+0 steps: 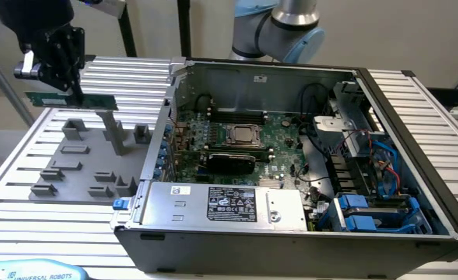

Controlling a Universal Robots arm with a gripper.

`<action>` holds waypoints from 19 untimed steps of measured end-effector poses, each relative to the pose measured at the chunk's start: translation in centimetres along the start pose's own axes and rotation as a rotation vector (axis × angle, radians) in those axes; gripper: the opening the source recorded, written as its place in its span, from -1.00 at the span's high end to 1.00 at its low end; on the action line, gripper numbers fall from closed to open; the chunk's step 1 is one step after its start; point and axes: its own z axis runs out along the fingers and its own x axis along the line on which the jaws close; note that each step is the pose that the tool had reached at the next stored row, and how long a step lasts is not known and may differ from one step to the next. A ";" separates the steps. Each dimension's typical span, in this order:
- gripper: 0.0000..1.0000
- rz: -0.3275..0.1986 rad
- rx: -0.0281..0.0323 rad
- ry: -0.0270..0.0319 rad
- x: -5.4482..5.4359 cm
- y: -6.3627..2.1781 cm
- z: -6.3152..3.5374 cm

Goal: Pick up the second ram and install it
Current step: 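Pick up the second ram and move it above second insertion slot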

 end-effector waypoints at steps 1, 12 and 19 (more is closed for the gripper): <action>0.73 0.000 0.0000 -0.0012 0.0 -0.44 -0.43; 0.73 0.000 -0.0002 -0.0065 -0.2 -5.35 -2.99; 0.73 0.000 -0.0002 -0.0076 -0.3 -8.53 -3.20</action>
